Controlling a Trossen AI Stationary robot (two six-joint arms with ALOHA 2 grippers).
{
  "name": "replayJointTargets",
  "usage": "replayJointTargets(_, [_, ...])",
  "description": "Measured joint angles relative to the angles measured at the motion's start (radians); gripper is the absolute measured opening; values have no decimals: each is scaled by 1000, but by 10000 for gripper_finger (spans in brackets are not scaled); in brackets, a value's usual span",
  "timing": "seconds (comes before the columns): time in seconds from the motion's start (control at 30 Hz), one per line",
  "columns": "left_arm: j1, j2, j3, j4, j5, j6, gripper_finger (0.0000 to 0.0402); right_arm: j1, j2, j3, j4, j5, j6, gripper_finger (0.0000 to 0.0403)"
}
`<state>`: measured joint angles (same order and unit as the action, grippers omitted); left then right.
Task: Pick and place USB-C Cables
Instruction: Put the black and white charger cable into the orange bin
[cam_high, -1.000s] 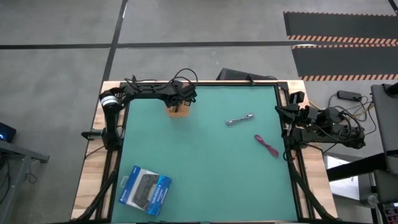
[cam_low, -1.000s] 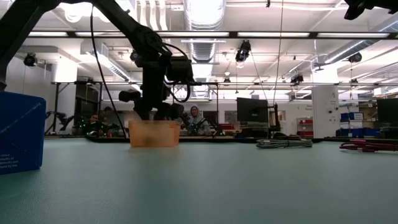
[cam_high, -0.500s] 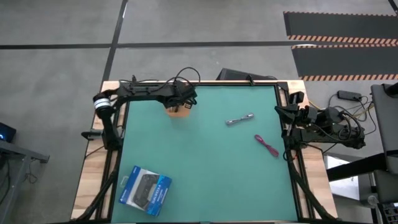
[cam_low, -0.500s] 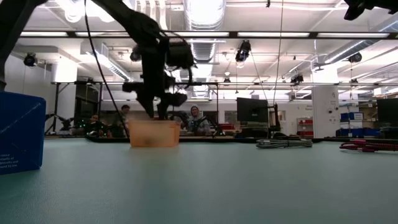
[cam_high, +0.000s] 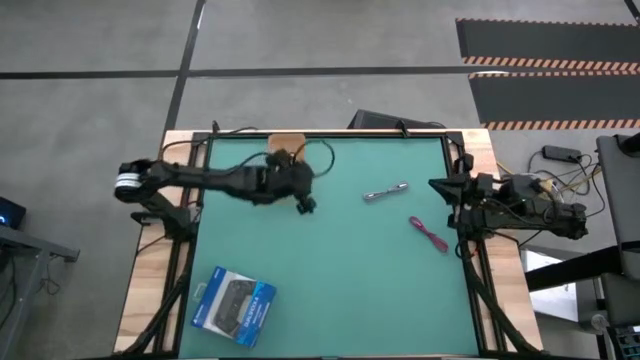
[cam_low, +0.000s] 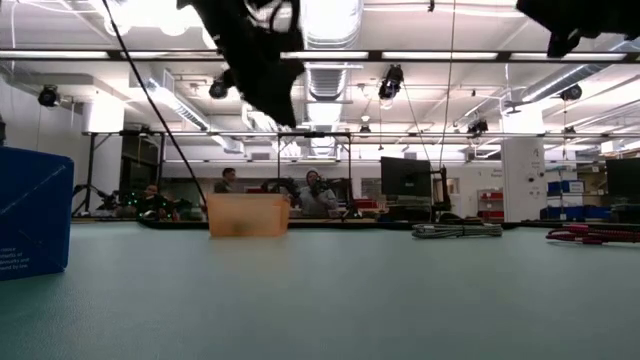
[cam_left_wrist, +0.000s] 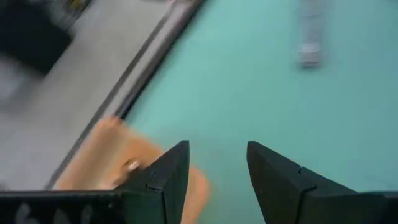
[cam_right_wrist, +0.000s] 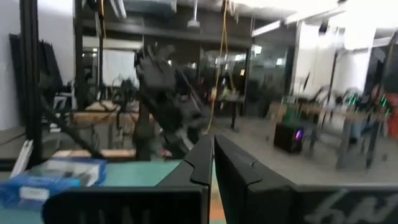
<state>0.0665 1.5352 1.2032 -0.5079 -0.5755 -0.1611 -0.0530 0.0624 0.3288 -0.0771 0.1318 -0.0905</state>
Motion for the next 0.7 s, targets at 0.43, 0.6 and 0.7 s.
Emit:
replayJointTargets(0.43, [-111,-266,-444,736,268,277,146,0,135,-5,-26,1,212,9])
replayJointTargets(0.6, [-101,-347,-539,863,258,280,146,0,262,9,16,45,253,9])
replayJointTargets(0.7, [-99,-384,-579,907,237,281,146,0,343,33,13,78,256,9])
